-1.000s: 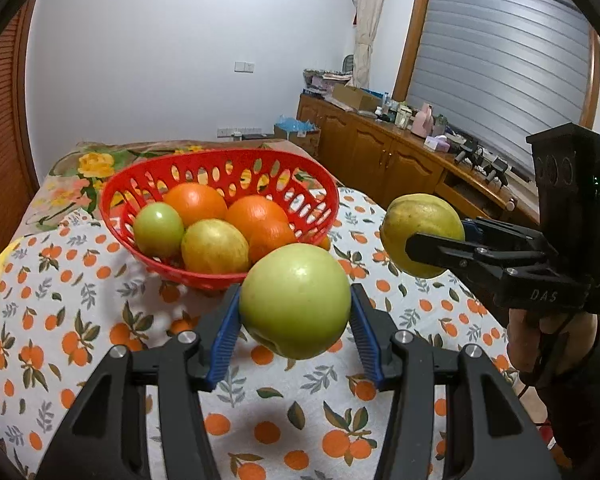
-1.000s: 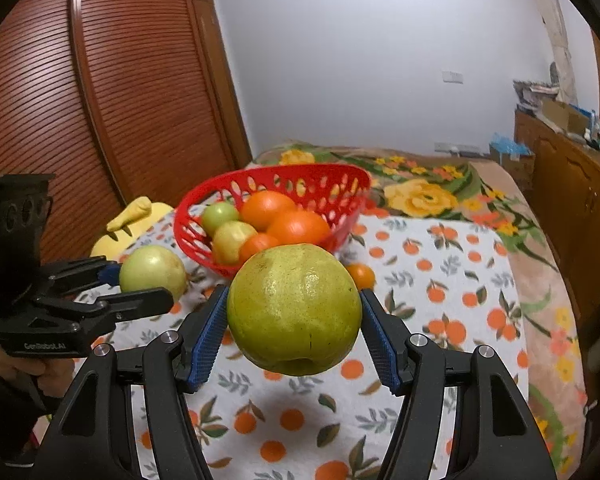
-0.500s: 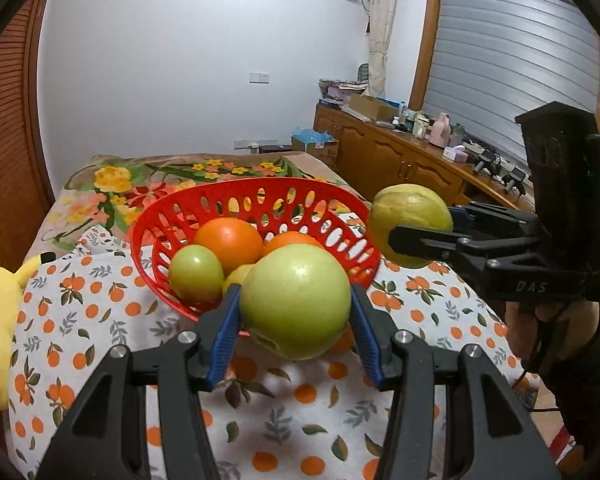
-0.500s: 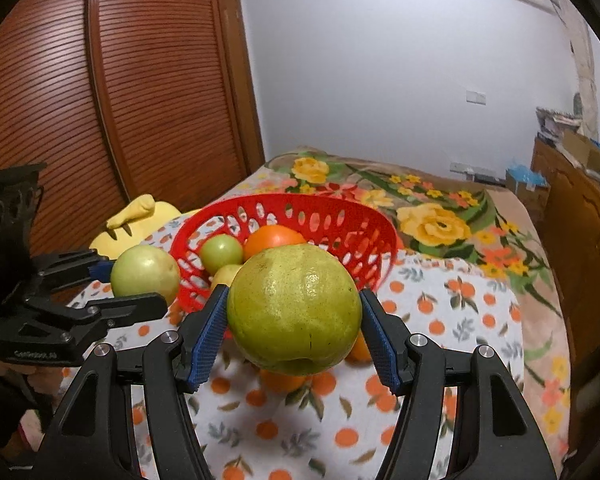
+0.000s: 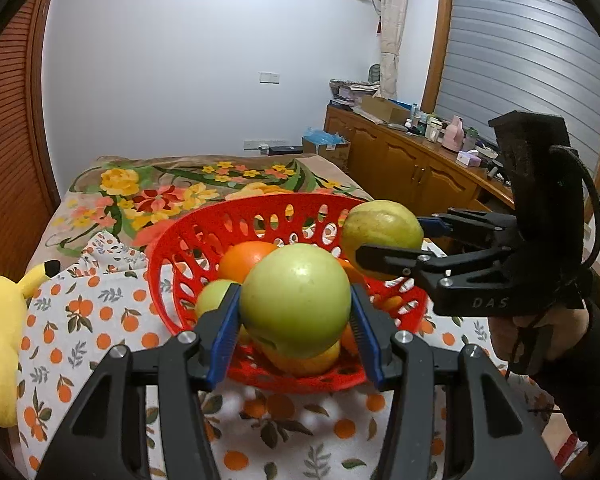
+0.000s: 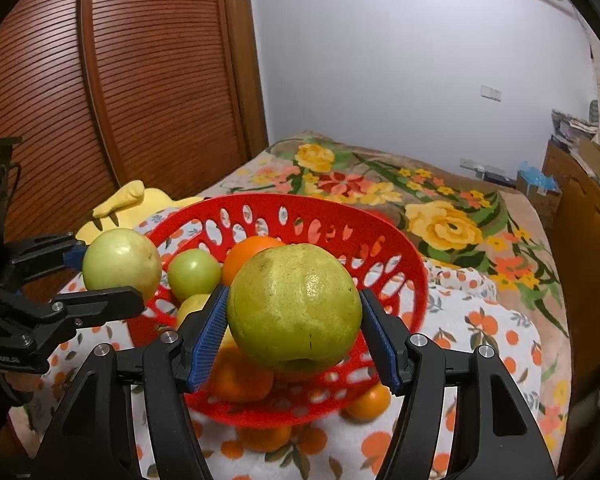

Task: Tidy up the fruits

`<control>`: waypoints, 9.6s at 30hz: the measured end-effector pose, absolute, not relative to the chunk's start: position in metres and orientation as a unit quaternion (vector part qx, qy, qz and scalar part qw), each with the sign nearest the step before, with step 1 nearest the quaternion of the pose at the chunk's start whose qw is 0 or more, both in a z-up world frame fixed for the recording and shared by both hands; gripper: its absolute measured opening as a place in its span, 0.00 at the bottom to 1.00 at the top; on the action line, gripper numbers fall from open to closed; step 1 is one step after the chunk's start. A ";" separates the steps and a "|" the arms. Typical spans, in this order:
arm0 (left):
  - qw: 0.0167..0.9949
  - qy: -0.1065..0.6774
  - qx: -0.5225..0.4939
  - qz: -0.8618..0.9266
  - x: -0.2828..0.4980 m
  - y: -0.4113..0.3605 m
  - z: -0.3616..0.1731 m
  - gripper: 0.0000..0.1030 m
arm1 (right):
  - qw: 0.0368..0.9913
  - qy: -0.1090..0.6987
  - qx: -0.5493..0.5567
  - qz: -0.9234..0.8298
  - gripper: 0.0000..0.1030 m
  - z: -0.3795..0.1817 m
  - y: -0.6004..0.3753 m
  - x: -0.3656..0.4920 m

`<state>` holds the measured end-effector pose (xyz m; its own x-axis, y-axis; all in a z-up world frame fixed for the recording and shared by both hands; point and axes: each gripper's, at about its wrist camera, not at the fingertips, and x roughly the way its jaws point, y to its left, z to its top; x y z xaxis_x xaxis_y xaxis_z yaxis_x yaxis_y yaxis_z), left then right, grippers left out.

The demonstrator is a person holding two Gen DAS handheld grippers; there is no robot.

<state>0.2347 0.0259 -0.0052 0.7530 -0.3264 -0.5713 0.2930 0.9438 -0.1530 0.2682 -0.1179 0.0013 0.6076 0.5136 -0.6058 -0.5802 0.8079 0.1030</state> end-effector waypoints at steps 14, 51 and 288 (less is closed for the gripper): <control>0.937 0.313 -0.031 -0.153 0.263 0.040 -0.009 0.49 | 0.889 0.334 -0.075 0.305 0.64 -0.009 -0.094 0.307; 0.934 0.340 -0.022 -0.107 0.311 0.049 -0.021 0.50 | 0.904 0.317 -0.063 0.281 0.64 0.006 -0.119 0.298; 0.927 0.354 -0.024 -0.124 0.283 -0.002 -0.026 0.41 | 0.909 0.328 -0.031 0.256 0.43 0.002 -0.155 0.273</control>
